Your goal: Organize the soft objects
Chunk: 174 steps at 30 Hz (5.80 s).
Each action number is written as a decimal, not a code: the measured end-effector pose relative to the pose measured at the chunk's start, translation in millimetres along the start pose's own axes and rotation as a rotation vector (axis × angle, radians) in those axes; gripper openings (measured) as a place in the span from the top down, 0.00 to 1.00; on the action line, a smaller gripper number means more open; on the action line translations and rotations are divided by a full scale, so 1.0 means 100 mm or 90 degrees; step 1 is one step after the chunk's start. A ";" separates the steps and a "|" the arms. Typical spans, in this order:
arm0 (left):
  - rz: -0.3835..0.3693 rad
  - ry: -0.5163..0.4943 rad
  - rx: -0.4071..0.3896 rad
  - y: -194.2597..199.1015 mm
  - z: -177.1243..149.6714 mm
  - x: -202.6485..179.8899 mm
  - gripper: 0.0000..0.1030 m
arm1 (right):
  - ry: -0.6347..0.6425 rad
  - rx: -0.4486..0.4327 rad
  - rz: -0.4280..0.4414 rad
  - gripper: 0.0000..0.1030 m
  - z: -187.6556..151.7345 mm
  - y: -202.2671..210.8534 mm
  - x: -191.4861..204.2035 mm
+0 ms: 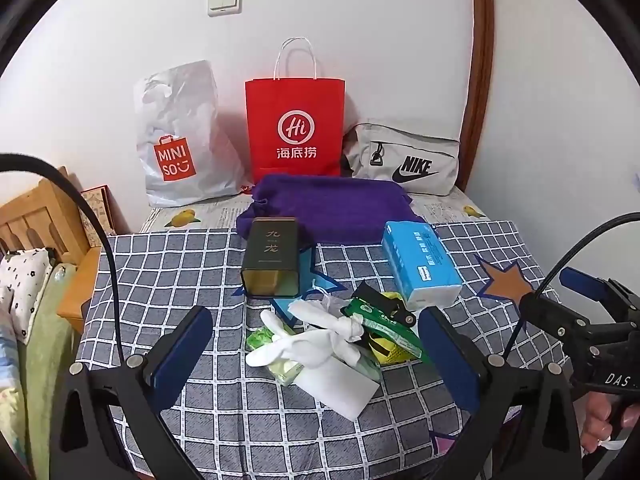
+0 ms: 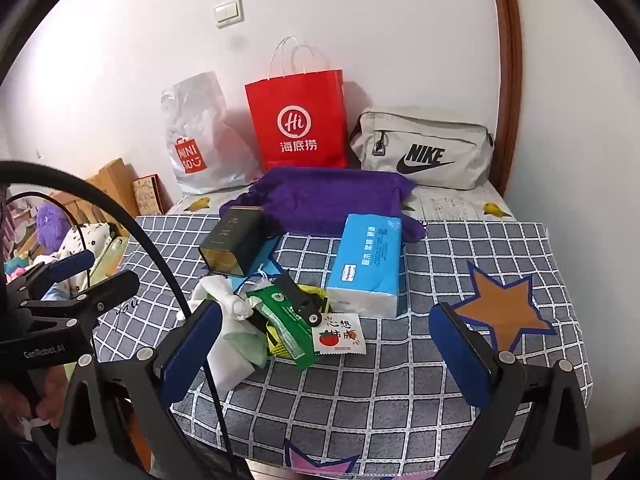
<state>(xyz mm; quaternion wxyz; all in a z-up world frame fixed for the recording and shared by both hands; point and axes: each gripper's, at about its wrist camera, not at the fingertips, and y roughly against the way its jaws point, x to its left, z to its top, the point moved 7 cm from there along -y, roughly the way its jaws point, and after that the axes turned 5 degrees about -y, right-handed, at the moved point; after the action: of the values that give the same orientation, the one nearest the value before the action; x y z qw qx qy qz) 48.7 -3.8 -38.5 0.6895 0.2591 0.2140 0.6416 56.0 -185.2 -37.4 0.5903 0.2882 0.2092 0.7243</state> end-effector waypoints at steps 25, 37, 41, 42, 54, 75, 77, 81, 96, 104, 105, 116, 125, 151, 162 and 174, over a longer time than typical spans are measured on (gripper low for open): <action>0.004 0.007 0.001 0.01 -0.08 0.02 0.00 | -0.002 0.005 0.005 0.01 -0.07 -0.05 0.01; 0.003 0.009 -0.001 0.02 -0.09 0.01 0.00 | -0.004 0.003 0.006 0.01 -0.10 -0.04 0.01; 0.004 0.009 0.000 0.03 -0.10 0.02 0.00 | -0.004 0.002 0.007 0.01 -0.10 -0.03 0.02; 0.005 0.009 0.000 0.03 -0.11 0.02 0.00 | -0.003 0.002 0.006 0.01 -0.09 -0.03 0.01; 0.007 0.014 -0.003 0.03 -0.10 0.03 0.00 | -0.003 -0.001 0.009 0.01 -0.09 -0.02 0.02; 0.005 0.009 -0.005 0.03 -0.13 0.01 0.00 | -0.001 0.006 0.007 0.01 -0.12 -0.08 0.00; 0.005 0.009 -0.004 0.03 -0.13 0.02 0.00 | -0.001 0.004 0.008 0.01 -0.11 -0.08 0.00; 0.004 0.011 0.003 -0.01 -0.14 0.04 0.00 | 0.002 0.006 0.011 0.01 -0.11 -0.11 0.01; 0.016 0.037 0.071 -0.50 -0.36 0.31 0.00 | -0.013 0.090 -0.002 0.03 -0.41 -0.74 -0.20; -0.017 0.046 0.122 -0.85 -0.55 0.29 0.00 | -0.018 0.139 -0.014 0.06 -0.61 -1.09 -0.31; -0.023 0.044 0.122 -0.87 -0.56 0.27 0.00 | -0.018 0.142 -0.013 0.06 -0.63 -1.12 -0.32; -0.057 -0.051 0.117 -1.23 -0.42 -0.12 0.00 | -0.030 0.168 -0.019 0.06 -0.69 -1.34 -0.45; -0.036 -0.145 0.138 -1.57 -0.44 -0.39 0.08 | -0.054 0.184 -0.028 0.06 -0.74 -1.47 -0.63; -0.077 -0.085 0.114 -1.49 -0.33 0.01 0.55 | -0.105 0.222 0.055 0.06 -0.75 -1.74 -0.49; -0.095 -0.072 0.130 -1.57 -0.41 -0.01 0.55 | -0.117 0.232 0.082 0.13 -0.73 -1.91 -0.33; -0.102 -0.060 0.132 -1.53 -0.47 0.01 0.55 | -0.024 0.194 0.051 0.46 -0.78 -1.82 -0.41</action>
<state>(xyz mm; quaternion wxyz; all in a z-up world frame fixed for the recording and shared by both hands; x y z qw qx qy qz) 137.1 -5.0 -171.7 0.7173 0.3410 0.2664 0.5461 143.9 -183.3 -219.9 0.5139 0.3963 0.2941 0.7017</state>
